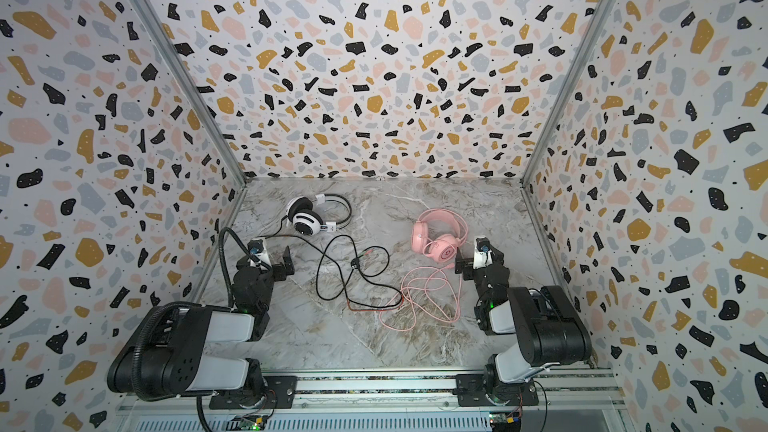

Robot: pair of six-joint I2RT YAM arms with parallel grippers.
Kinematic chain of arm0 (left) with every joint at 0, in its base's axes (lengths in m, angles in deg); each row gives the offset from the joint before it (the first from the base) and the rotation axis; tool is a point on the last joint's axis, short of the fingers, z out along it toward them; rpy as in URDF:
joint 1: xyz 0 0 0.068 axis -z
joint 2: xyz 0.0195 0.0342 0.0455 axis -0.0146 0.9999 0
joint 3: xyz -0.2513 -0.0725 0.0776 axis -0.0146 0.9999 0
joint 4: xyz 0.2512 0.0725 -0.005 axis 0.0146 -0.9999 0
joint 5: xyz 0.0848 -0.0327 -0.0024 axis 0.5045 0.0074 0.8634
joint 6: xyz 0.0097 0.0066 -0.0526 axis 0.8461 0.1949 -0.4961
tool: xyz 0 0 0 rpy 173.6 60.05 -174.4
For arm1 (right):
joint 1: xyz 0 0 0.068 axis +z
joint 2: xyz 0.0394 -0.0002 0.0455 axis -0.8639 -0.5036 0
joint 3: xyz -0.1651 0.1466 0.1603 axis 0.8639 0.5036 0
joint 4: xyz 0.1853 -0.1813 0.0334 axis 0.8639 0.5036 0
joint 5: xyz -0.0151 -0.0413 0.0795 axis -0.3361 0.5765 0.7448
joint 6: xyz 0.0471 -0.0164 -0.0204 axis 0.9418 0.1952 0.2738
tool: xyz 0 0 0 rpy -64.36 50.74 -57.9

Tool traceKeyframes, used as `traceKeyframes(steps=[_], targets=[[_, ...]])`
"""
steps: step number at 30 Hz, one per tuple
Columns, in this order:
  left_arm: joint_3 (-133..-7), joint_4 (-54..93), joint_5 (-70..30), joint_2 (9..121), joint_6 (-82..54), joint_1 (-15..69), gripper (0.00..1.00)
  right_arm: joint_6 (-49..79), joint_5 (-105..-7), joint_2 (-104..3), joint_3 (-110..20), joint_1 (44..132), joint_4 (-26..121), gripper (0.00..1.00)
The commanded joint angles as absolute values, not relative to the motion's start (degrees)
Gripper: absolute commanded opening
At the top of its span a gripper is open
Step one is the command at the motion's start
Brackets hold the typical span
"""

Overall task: Wrap the headphones
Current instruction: 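Reach the right gripper to the pink headset headband while left arm advances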

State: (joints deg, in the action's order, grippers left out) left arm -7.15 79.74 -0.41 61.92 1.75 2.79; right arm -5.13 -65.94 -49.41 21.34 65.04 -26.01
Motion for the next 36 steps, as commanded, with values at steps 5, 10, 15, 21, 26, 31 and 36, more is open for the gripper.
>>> traceKeyframes(steps=[5,10,15,21,26,31,36], targets=[[-18.65,53.83,1.63,52.65,-3.69,2.77,1.0,-5.32,-69.2,-36.56,16.23,66.35,-10.22,0.99],[-16.52,53.8,4.6,46.77,-6.62,2.77,1.0,6.64,-68.17,-30.99,13.34,65.18,-2.1,0.99],[-12.49,54.22,8.23,39.58,-14.09,2.7,1.0,21.27,-47.86,-32.39,7.31,56.67,7.17,1.0],[-13.56,52.01,-0.52,37.46,-19.41,2.75,1.0,25.14,-35.6,-40.71,-3.04,53.62,20.61,0.95],[-14.92,52.9,-12.53,39.84,-28.85,2.98,1.0,21.88,-32.64,-48.68,-10.73,54.33,31.46,0.94],[-12.85,56.36,-13.15,39.63,-27.69,9.15,1.0,19.17,-35.03,-54.32,-17.35,54.38,38.0,0.93],[-9.12,62.43,-17.9,38.24,-24.04,12.97,0.98,15.34,-35.36,-62.69,-29.15,54.66,49.0,0.9]])
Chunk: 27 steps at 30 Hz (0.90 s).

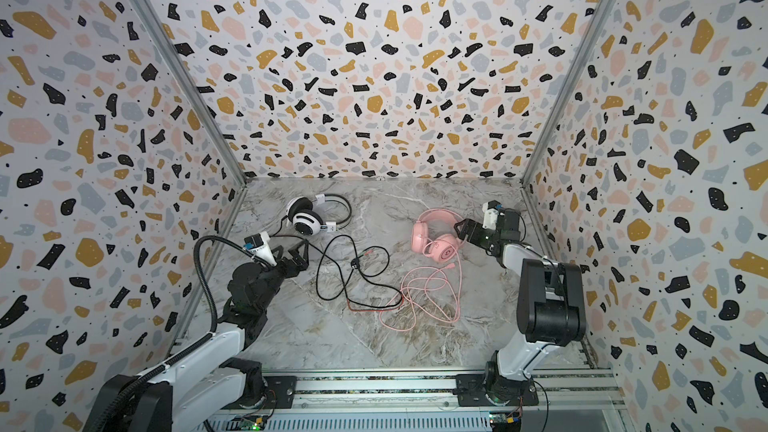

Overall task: Wrap the headphones
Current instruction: 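Reach the right gripper to the pink headset headband while left arm advances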

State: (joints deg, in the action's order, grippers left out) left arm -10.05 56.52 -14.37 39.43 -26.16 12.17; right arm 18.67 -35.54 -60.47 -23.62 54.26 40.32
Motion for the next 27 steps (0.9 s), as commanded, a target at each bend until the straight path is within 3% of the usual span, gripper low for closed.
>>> traceKeyframes(steps=[1,13,20,27], targets=[[-9.22,61.71,-17.41,37.45,-23.56,13.66,0.98,14.89,-35.58,-64.3,-30.79,54.89,50.79,0.89],[-10.02,61.31,-19.34,36.83,-22.45,15.29,1.0,10.9,-47.62,-73.17,-40.66,62.3,59.38,0.86],[-9.65,57.23,-8.66,35.03,-23.83,15.56,1.0,9.3,-54.97,-74.99,-42.4,64.35,62.16,0.77],[-8.66,57.71,-8.06,33.4,-22.96,15.58,1.0,7.12,-63.37,-73.24,-41.68,65.38,62.65,0.77]])
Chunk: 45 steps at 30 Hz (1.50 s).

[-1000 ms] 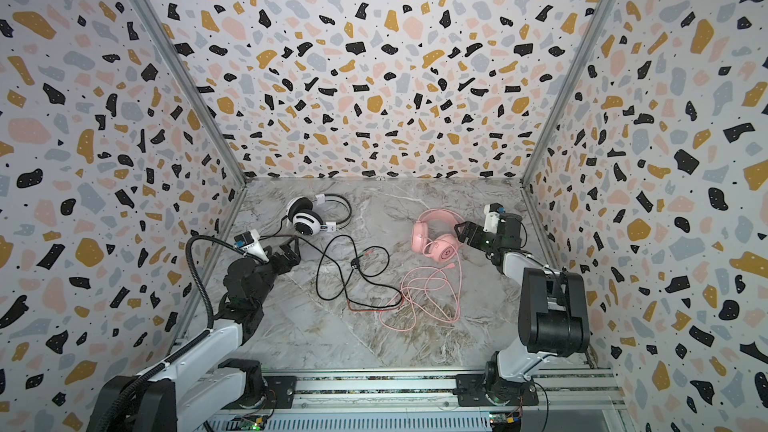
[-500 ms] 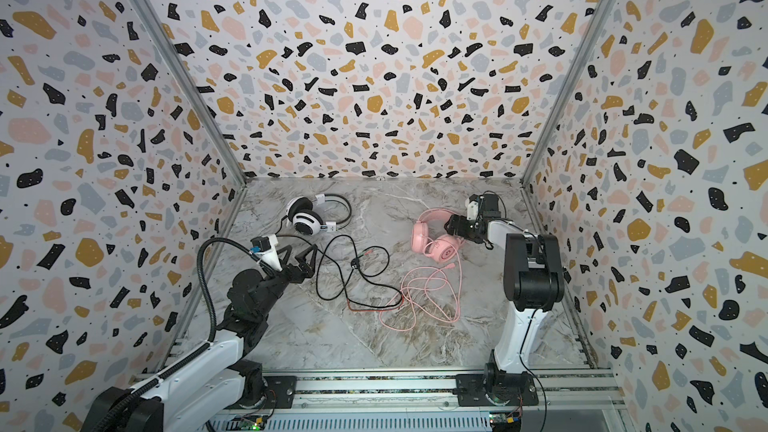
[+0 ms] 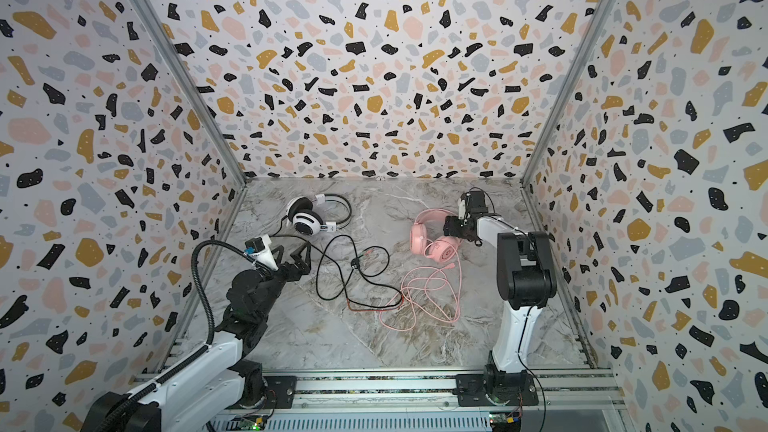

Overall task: Wrap the headphones
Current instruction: 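Reach the right gripper to the pink headset headband while left arm advances, then grasp the pink headband with the right gripper while left gripper approaches it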

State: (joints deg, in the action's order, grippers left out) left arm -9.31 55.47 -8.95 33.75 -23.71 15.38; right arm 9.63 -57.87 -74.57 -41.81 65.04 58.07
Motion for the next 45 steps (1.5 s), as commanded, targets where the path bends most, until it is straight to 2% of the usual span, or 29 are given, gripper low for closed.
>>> traceKeyframes(steps=[1,5,10,15,22,26,31,37,40,45], targets=[[-8.7,58.13,-8.68,33.72,-22.9,15.6,1.0,6.85,-63.8,-73.18,-42.16,65.47,63.28,0.78],[-9.29,58.37,-10.11,35.49,-22.85,15.6,1.0,5.45,-66.72,-74.16,-45.21,65.37,66.89,0.81],[-9.52,58.29,-10.0,35.86,-23.53,15.58,1.0,5.04,-59.55,-77.9,-46.98,64.3,69.78,0.8],[-9.4,57.97,-9.46,35.51,-23.43,15.6,1.0,5.97,-58.33,-79.98,-45.75,65.56,68.49,0.78],[-9.49,58.81,-11.2,35.99,-23.16,15.6,1.0,5.87,-57.74,-80.06,-46.16,66.47,67.25,0.39],[-9.93,58.8,-12.02,36.66,-23.16,15.6,1.0,4.62,-60.44,-76.06,-43.5,68.81,63.11,0.35],[-9.86,60.06,-13.86,37.57,-23.08,15.6,1.0,3.29,-62.31,-68.04,-37.02,72.31,53.86,0.18],[-10.61,62.56,-16.62,42.04,-23.08,15.69,0.99,1.06,-69.27,-55.02,-21.54,80.62,34.56,0.18],[-11.45,62.42,-16.32,43.34,-23.15,15.69,1.0,1.58,-68.27,-50.39,-15.21,81.12,25.66,0.18],[-16.08,58.01,-15.44,47.72,-22.02,15.74,1.0,-0.56,-65.41,-45.37,-10.93,81.12,19.75,0.18]])
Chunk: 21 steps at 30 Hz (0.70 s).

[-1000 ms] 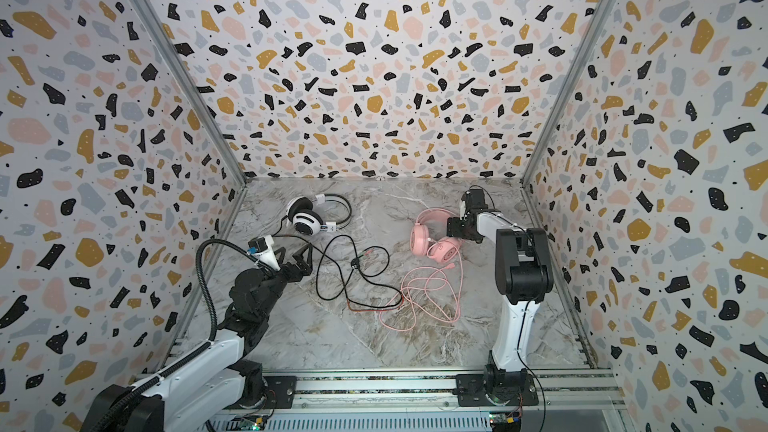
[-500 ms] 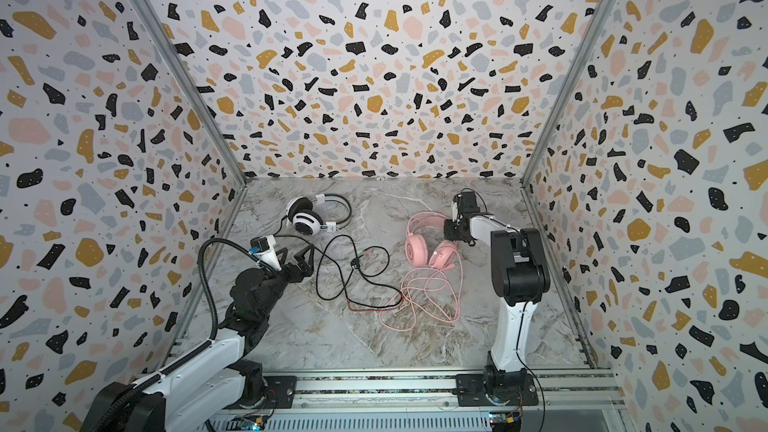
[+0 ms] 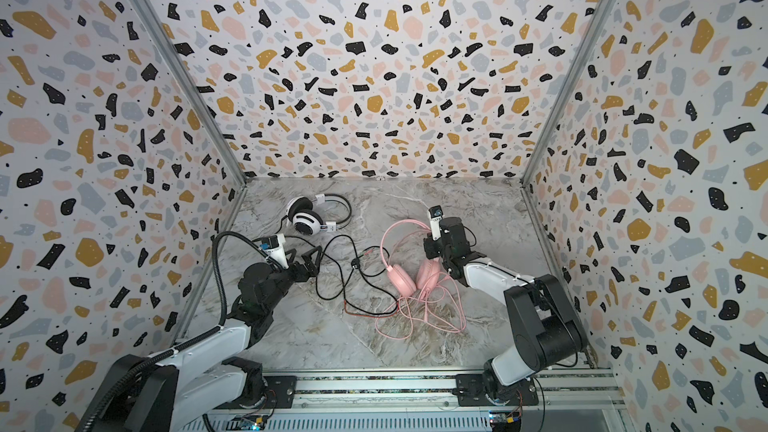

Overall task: Wrap the headphones
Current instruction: 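Grasp the pink headband with the right gripper while left gripper approaches it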

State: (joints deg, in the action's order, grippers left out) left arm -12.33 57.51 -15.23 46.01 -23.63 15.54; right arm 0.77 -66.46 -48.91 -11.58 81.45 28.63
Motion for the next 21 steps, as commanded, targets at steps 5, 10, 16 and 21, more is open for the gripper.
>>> traceKeyframes(steps=[5,10,16,21], targets=[[-20.97,56.23,-17.95,48.64,-23.52,17.09,1.0,-0.02,-62.13,-42.15,-9.46,81.33,17.38,0.18],[-30.16,44.06,-15.74,46.91,-17.94,23.5,1.0,-0.79,-60.97,-39.28,-9.52,81.54,17.8,0.18],[-44.63,28.32,-11.03,51.48,-8.69,32.57,1.0,-1.0,-61.45,-37.26,-10.01,81.72,18.68,0.16],[-55.68,19.49,1.65,59.65,2.12,43.09,1.0,-4.87,-67.07,-36.24,-11.87,85.58,21.56,0.15]])
